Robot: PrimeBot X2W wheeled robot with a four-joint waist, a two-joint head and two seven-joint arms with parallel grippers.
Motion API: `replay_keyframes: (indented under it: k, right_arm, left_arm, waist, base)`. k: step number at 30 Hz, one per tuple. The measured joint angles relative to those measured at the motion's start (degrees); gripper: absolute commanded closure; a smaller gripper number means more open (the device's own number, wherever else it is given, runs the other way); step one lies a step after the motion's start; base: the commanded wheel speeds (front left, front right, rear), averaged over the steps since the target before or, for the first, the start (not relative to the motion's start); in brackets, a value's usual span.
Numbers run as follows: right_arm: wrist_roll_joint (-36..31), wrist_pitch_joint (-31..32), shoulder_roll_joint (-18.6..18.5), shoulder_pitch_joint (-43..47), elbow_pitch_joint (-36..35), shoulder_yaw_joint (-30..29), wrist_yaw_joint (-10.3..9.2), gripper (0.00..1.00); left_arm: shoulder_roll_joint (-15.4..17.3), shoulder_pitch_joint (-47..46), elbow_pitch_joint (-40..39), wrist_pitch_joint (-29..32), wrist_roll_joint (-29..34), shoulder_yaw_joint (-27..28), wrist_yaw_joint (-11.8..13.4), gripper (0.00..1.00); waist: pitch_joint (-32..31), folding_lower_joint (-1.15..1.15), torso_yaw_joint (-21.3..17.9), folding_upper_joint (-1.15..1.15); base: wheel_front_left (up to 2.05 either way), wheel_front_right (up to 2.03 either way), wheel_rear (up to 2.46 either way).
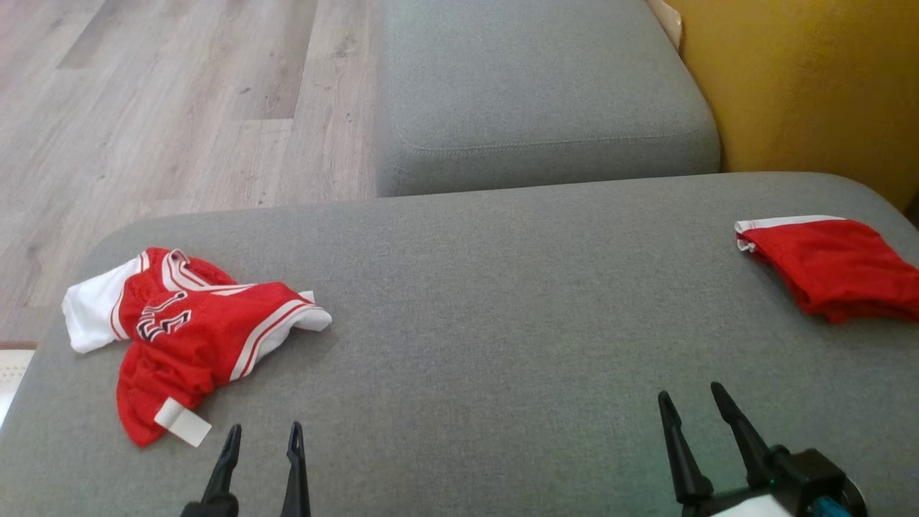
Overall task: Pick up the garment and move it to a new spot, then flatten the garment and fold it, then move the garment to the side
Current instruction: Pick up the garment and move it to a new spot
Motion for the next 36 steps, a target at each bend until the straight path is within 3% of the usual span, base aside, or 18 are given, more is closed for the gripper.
replay_keyframes:
  k: [19, 36]
  right_arm:
    - [-0.3, 0.0, 0.3, 1.9, 0.3, -1.0, 0.00, 0.00]
    - [-0.2, 0.0, 1.4, 2.0, -0.1, -0.9, 0.00, 0.00]
  left_arm:
    - [-0.1, -0.2, -0.3, 0.0, -0.1, -0.6, 0.3, 0.00]
    - [0.0, -0.3, -1.2, 0.0, 1.0, 2.4, 1.3, 0.00]
  waist:
    - [1.1, 0.00, 0.8, 0.00]
    - [3.9, 0.00, 15.3, 0.00]
  base:
    - [0.00, 0.00, 0.00]
    - [0.00, 0.00, 0.00]
